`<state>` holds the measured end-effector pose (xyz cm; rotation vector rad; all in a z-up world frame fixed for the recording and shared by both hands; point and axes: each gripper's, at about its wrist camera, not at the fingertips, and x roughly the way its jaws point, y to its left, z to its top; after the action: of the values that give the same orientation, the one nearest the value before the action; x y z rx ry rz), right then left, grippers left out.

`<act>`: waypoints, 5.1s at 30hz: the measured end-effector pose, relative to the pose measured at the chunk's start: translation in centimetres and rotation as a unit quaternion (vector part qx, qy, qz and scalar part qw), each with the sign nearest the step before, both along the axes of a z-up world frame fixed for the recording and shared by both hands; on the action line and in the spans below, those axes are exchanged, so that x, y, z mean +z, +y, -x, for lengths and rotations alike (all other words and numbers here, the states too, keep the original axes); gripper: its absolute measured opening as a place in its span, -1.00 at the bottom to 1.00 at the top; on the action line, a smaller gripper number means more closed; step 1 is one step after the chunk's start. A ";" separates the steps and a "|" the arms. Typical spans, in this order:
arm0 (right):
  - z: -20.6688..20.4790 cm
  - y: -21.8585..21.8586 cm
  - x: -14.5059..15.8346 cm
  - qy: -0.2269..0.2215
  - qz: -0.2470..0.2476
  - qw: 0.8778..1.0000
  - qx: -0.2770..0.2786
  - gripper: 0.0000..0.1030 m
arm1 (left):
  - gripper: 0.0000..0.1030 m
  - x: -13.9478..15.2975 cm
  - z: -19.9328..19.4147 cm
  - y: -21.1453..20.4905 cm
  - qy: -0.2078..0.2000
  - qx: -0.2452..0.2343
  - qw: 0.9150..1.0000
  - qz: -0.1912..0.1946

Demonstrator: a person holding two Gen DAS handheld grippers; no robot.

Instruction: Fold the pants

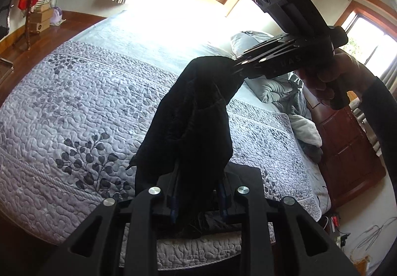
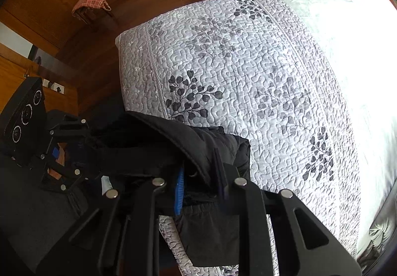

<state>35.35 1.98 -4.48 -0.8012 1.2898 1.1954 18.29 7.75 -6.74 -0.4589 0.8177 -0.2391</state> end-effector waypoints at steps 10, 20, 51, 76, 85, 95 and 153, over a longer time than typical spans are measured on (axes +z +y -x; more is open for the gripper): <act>-0.7 -8.8 0.0 -0.003 -0.016 0.998 -0.059 -0.63 | -0.53 0.6 -1.3 -7.3 -0.006 -0.071 0.997 -0.032; -0.8 -16.7 -1.9 0.007 -0.043 0.994 -0.105 -0.74 | -0.53 -0.8 -2.1 -14.0 0.001 -0.131 0.989 -0.065; -1.1 -34.9 -11.8 0.049 -0.076 0.976 -0.200 -0.83 | -0.58 -8.9 -4.1 -29.1 0.074 -0.288 0.950 -0.098; -1.8 -36.9 -20.4 0.034 -0.058 0.981 -0.182 -0.82 | -0.65 -17.3 -5.8 -31.8 0.161 -0.308 0.933 -0.096; -1.0 -37.6 -21.1 0.015 -0.070 0.981 -0.181 -0.73 | -0.61 -18.5 -6.3 -31.6 0.176 -0.313 0.929 -0.089; -0.2 -41.7 -20.2 -0.001 -0.062 0.960 -0.274 0.41 | -0.54 -19.8 -7.0 -30.6 0.182 -0.322 0.927 -0.059; 10.7 -41.3 -23.2 0.094 -0.282 0.805 -0.513 -0.12 | 0.85 -14.3 -7.7 -16.9 0.109 -0.263 0.958 -0.035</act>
<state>24.66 -39.30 -27.64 0.4678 1.1462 0.6633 26.02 -9.13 -21.04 -0.1925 1.1551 -0.6586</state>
